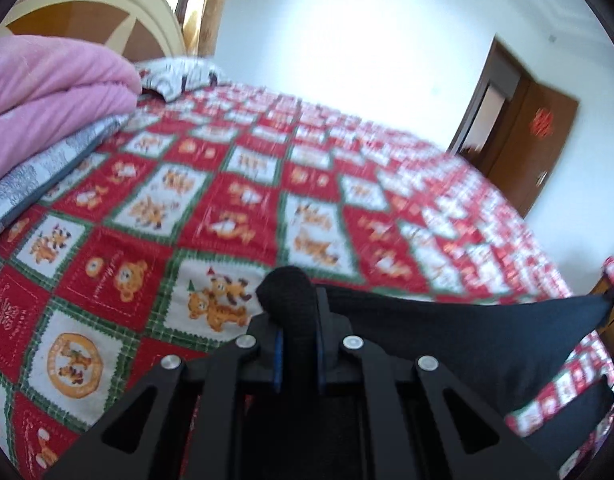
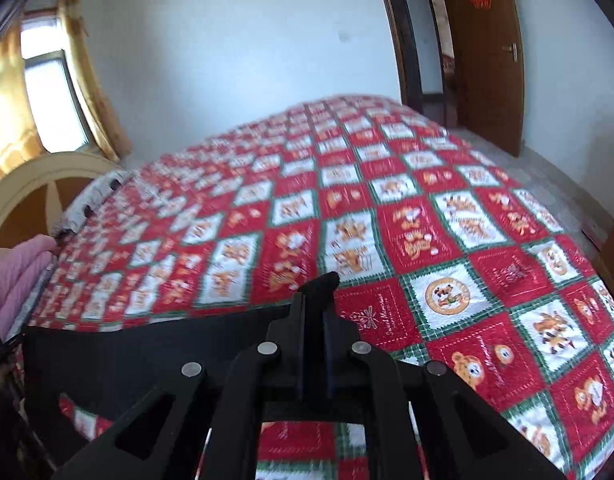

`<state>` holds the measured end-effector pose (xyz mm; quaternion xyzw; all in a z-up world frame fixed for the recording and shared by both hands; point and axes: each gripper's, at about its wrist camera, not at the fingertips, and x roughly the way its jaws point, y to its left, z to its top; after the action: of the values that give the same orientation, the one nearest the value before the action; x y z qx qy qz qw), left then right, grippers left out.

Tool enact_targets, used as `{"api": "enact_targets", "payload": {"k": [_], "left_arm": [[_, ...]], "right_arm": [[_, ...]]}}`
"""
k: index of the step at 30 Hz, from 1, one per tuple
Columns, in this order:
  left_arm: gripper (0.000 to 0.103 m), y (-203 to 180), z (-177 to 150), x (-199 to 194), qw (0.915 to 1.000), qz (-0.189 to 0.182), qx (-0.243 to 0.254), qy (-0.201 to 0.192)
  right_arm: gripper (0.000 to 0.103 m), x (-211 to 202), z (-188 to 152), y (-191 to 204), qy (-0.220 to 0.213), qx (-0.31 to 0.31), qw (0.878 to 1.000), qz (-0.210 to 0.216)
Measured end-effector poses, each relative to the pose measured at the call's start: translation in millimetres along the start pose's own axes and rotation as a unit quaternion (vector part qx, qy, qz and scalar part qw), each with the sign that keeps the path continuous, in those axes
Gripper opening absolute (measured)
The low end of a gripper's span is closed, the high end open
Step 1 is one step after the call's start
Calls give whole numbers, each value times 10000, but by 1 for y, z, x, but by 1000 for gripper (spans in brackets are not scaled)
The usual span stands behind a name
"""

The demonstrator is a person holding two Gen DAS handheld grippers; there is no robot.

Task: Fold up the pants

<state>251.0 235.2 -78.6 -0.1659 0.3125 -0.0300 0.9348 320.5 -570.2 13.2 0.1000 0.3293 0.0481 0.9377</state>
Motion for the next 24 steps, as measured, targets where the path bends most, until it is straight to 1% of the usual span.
{"api": "enact_targets", "payload": {"k": [4,6,10,14,17,20,23,24], "left_arm": [[12,7,-7,-38,9973,-503,-310,-434],[12,11,-15,-54,9945,-777,-403,-574],[12,14,-39,-80,9887,-1182,-422,-825],[12,14,-68,-94,9847,-1453,-218,-931],[12,19,-90,-99,9845,-1510,-223,-860],[13,27,-108,-104,9827,-1642,-230,-831],[14,31,-124,-111,9827,-1669,-210,-780],[15,33,-129,-113,9830,-1663,-188,-759]], "right_arm": [[7,-55,-22,-5,-461,151,9986,199],[7,-82,-42,-14,-661,260,9971,266],[7,-123,-86,-38,-865,586,9939,344],[7,-145,-130,-62,-826,936,9917,315],[7,-152,-161,-74,-707,1098,9909,316],[7,-153,-181,-80,-632,1228,9900,296],[7,-153,-196,-85,-559,1334,9888,358],[7,-152,-199,-87,-527,1333,9892,320]]}}
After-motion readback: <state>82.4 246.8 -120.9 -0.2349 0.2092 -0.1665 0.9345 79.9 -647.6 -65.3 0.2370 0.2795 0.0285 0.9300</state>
